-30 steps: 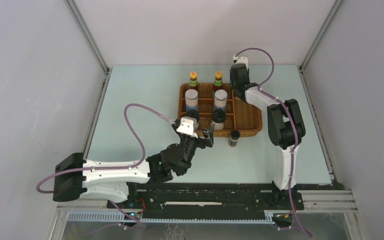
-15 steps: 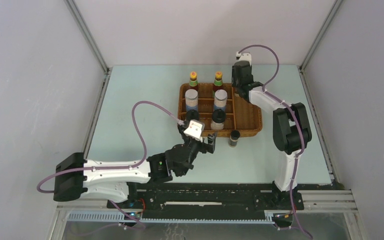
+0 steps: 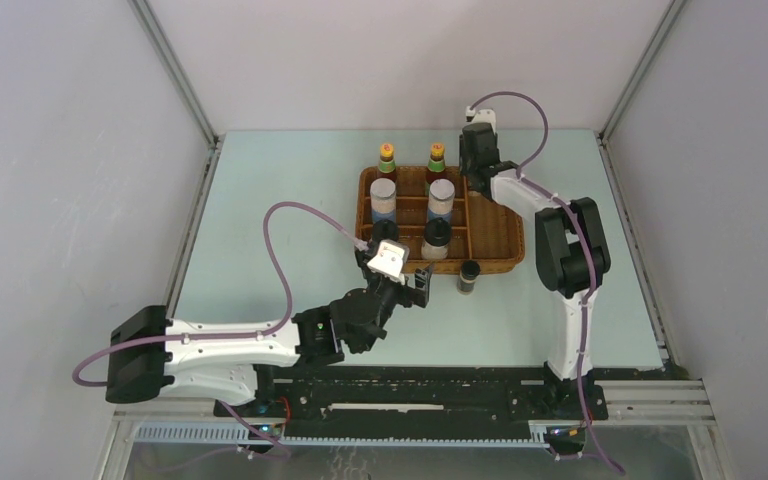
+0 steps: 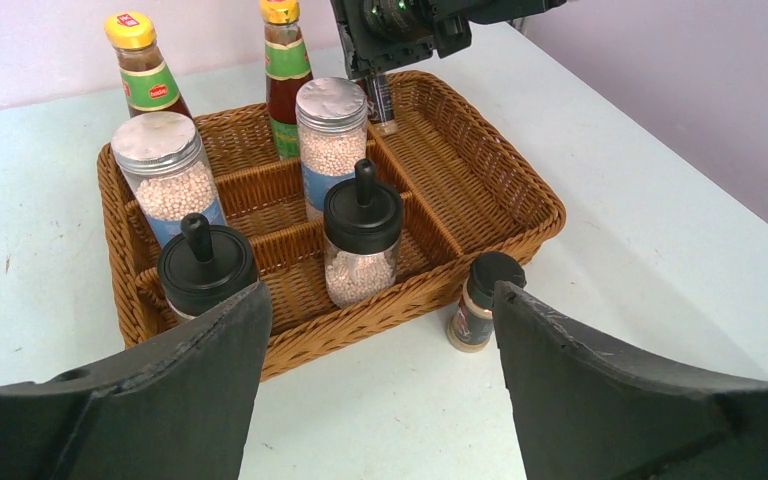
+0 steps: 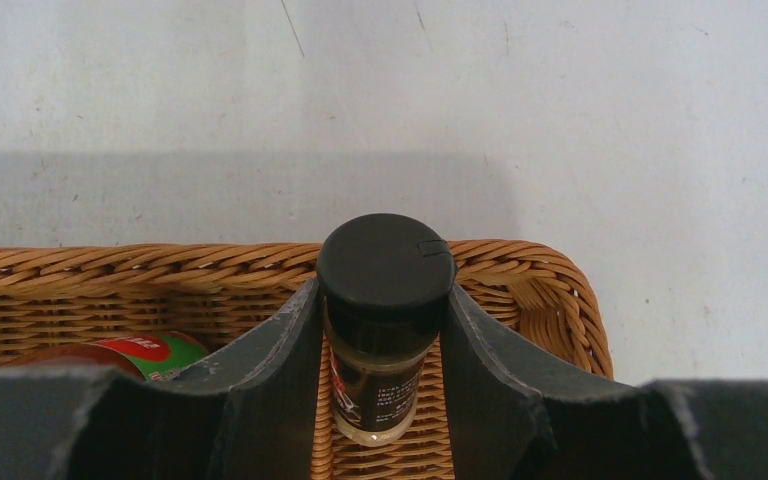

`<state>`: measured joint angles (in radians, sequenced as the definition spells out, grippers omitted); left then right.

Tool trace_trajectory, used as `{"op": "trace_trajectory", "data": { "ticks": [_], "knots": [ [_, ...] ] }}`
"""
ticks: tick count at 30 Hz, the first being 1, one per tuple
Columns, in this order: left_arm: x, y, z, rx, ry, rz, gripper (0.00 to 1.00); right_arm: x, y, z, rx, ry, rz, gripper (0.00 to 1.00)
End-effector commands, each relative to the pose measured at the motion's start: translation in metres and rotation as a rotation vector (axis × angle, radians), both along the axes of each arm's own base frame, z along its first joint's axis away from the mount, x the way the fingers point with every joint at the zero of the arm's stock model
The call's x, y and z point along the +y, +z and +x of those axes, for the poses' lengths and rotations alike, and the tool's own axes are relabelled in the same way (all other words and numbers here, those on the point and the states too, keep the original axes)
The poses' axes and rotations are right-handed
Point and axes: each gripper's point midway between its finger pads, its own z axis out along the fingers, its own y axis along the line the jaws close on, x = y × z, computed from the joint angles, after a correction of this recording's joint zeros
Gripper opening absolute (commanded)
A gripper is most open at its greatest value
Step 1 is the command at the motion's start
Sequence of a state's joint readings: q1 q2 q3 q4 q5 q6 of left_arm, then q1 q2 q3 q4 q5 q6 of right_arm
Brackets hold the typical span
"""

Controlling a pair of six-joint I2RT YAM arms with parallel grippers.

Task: Organize the condiment bottles
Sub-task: Place the bottle in the storage box.

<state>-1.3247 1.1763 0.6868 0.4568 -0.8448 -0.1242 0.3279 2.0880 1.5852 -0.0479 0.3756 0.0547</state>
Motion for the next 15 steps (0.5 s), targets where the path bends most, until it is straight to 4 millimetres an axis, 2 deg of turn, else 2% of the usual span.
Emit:
{"op": "trace_trajectory", "data": {
  "ticks": [1,5,15],
  "knots": [
    [-0.0047,0.0304,0.0020,-0.018,0.012,-0.086,0.86,0.0038,0.0176,0.0118,-0.040,0.002,0.023,0.00],
    [-0.0055,0.0295,0.0021,-0.018,0.011,-0.086,0.86,0.0024,0.0147,0.0128,-0.033,0.001,0.024,0.00],
    [-0.0055,0.0283,0.0025,-0.016,0.014,-0.091,0.85,0.0040,0.0091,0.0137,-0.011,0.007,0.033,0.09]
  ]
}}
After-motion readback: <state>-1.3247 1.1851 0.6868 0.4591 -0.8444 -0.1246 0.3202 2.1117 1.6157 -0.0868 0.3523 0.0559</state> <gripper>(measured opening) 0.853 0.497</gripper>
